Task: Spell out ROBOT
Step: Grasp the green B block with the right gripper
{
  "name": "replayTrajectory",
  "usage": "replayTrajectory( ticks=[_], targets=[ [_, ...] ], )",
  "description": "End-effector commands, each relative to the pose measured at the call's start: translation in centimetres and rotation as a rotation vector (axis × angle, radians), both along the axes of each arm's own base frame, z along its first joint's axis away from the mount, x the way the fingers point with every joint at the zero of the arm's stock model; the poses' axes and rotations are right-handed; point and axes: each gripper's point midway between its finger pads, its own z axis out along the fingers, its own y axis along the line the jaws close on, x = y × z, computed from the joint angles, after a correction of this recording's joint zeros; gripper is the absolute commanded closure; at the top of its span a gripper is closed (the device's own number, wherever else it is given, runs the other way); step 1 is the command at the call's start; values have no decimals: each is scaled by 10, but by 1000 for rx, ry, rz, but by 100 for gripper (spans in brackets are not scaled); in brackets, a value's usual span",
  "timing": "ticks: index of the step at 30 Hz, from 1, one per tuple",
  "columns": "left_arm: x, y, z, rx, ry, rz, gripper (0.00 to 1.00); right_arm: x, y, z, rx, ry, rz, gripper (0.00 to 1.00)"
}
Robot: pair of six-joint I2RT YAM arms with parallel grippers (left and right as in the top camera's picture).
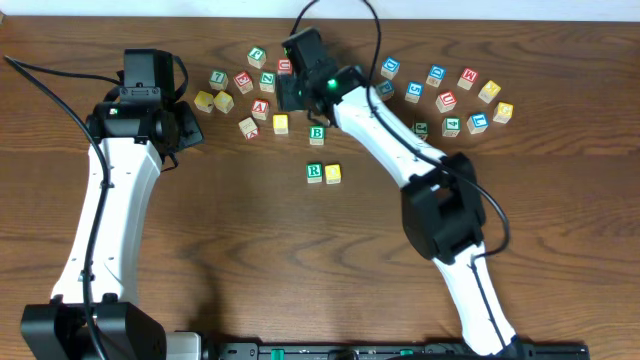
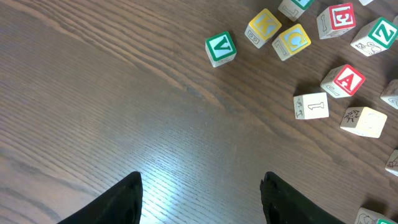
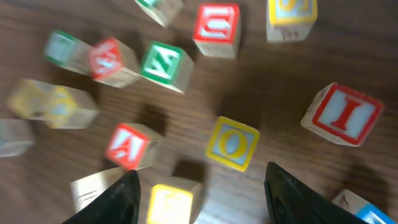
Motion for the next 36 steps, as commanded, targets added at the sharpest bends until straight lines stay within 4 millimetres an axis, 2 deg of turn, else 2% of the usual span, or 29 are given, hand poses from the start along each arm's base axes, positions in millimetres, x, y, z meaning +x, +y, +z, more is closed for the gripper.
replayTrajectory(
  ticks=[1, 16, 22, 29, 36],
  targets=[
    [2, 4, 2, 21, 3, 0, 40, 11, -1, 11, -4, -46, -32, 41],
    [2, 4, 2, 21, 6, 0, 40, 10, -5, 11, -8, -32, -34, 41],
    [2, 4, 2, 21, 6, 0, 40, -1, -24, 14, -40, 66, -38, 44],
    [3, 4, 2, 21, 2, 0, 40, -22, -36, -7, -108, 162, -40, 46],
    [3, 4, 2, 21, 3, 0, 40, -34, -32, -19, -128, 189, -32, 50]
  ],
)
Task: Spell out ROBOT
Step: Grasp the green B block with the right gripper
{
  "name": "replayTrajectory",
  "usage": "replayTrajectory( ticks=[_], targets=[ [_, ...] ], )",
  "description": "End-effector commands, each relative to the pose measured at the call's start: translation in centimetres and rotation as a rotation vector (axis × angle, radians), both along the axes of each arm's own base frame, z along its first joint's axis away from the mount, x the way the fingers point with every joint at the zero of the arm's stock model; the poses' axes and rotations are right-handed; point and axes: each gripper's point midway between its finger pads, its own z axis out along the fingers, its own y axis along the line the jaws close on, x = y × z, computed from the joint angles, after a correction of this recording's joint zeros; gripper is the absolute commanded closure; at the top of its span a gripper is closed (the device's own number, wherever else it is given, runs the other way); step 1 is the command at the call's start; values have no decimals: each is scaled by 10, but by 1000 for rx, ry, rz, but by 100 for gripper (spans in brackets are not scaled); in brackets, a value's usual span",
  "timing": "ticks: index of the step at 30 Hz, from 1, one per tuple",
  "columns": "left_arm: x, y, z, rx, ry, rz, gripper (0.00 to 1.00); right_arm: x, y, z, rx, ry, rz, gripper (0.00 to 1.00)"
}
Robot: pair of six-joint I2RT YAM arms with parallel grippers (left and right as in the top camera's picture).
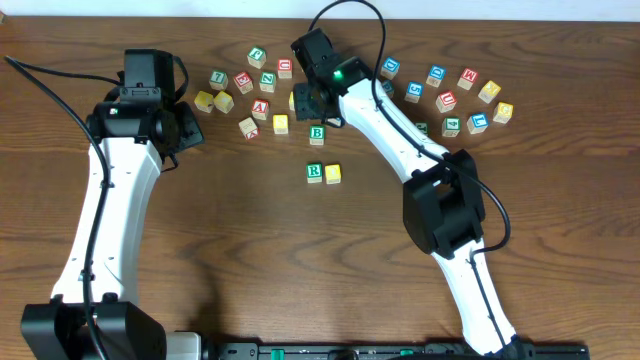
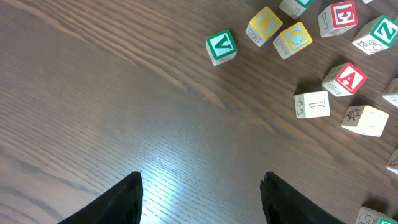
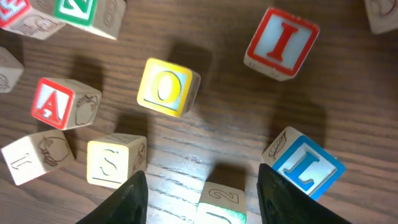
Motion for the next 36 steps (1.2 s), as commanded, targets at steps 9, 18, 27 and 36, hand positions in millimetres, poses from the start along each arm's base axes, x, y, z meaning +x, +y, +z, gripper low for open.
replayTrajectory(
  ticks=[9, 18, 27, 36],
  targets=[
    [3, 4, 2, 21, -1, 0, 40, -19, -3, -23, -87, 27, -25, 52],
    [3, 4, 2, 21, -1, 0, 40, -25, -8, -38, -119, 60, -30, 62],
    [3, 4, 2, 21, -1, 0, 40, -31, -10, -41, -128, 92, -26, 53],
    [3, 4, 2, 21, -1, 0, 40, -36, -13, -42, -130, 119, -54, 52]
  ],
)
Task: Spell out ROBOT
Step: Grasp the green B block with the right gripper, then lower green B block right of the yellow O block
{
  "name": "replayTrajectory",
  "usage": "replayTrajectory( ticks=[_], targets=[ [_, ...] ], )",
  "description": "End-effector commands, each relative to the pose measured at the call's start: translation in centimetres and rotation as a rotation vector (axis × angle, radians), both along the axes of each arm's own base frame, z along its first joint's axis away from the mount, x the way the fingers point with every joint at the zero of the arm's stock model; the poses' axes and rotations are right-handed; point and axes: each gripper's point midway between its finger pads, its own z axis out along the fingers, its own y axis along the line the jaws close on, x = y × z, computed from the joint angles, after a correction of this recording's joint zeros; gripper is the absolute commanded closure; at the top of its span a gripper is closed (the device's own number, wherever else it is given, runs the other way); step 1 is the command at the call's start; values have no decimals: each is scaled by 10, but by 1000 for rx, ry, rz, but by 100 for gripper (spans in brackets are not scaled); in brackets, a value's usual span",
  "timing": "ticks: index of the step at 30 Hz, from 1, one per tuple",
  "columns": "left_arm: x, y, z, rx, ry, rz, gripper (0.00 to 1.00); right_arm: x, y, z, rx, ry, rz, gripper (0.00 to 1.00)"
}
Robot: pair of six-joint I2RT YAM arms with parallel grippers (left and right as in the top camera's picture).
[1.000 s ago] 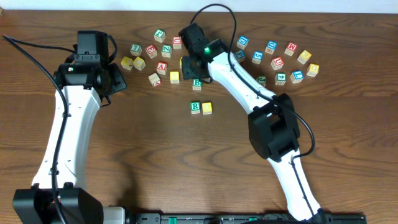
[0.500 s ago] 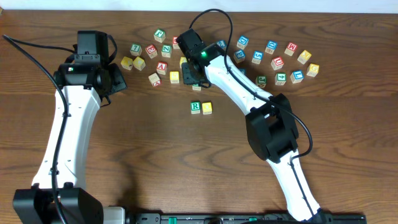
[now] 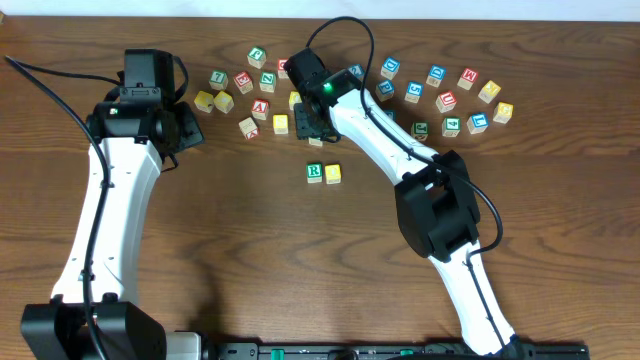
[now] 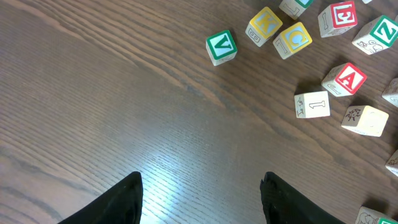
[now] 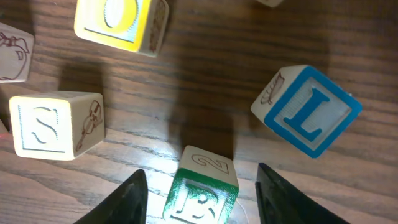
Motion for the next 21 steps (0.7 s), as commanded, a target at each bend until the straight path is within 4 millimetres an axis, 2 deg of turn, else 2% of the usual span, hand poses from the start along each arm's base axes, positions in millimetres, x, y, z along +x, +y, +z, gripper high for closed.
replayTrajectory(
  ticks=[1, 9, 16, 21],
  targets=[
    [3, 4, 2, 20, -1, 0, 40, -8, -4, -15, -21, 46, -32, 56],
    [3, 4, 2, 21, -1, 0, 40, -14, -5, -17, -32, 65, -36, 66],
    [3, 4, 2, 21, 0, 0, 40, -9, -8, -14, -23, 54, -44, 73],
    [3, 4, 2, 21, 0, 0, 40, -4, -5, 4, 6, 36, -9, 77]
  ],
)
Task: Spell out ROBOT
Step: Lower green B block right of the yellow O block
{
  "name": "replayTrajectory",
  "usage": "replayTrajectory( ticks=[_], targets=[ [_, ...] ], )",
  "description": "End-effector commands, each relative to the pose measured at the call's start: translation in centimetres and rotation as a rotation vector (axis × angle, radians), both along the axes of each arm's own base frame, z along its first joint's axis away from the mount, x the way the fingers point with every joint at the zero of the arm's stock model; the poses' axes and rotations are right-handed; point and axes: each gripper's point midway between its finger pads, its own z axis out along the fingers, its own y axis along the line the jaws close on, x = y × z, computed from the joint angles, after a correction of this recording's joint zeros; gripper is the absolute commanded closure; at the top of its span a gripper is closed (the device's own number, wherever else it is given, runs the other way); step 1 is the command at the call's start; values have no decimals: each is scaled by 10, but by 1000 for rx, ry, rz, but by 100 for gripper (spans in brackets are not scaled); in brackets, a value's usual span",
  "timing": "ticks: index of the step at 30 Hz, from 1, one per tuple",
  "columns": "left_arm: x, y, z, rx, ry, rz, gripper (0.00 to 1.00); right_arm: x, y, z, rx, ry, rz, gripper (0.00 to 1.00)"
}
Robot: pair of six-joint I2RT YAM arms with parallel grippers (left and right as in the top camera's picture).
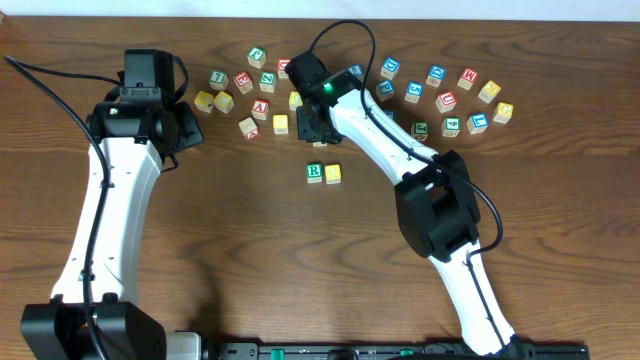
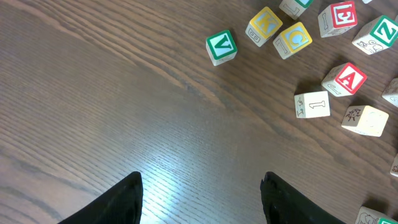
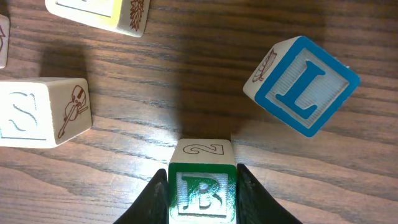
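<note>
The green B block sits on the wood table with my right gripper shut on it, one finger pressed to each side. In the overhead view the right gripper covers that block. In front of it the green R block and a yellow block lie side by side. At the table's left, away from the row, my left gripper hangs open over bare wood, seen from overhead as the left gripper.
A blue L block, an S block and a yellow block lie close around the B. Green V, yellow K, C and red A lie ahead of the left gripper. More blocks are scattered back right.
My right gripper's fingers stood wide apart on either side of the B block; now they are shut against its sides, and the wrist is lower. The left arm has not moved.
My right gripper was open above the back blocks near the red ones. Then it was over the O and S blocks with the B at the view's edge. Then it was low with the B between open fingers, and now it grips the B.
</note>
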Motion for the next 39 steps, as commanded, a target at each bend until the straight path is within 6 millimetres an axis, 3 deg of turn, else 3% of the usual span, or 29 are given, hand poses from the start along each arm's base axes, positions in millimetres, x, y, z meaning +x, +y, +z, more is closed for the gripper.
replayTrajectory(
  ticks=[1, 9, 13, 17, 25, 31, 39],
  targets=[
    [3, 4, 2, 21, 0, 0, 40, 4, 2, 19, 34, -15, 26, 79],
    [3, 4, 2, 21, -1, 0, 40, -16, -20, 76, 18, -6, 53, 81],
    [3, 4, 2, 20, 0, -1, 40, -35, -43, 84, -35, 69, 62, 82],
    [3, 4, 2, 21, -1, 0, 40, -52, -63, 72, -91, 162, 62, 82],
    [3, 4, 2, 21, -1, 0, 40, -76, -76, 33, -147, 269, 74, 81],
    [4, 4, 3, 21, -5, 0, 40, -85, -73, 8, -124, 299, 81, 81],
    [4, 4, 3, 21, -4, 0, 40, -86, -62, -5, -75, 294, 92, 79]
  ],
)
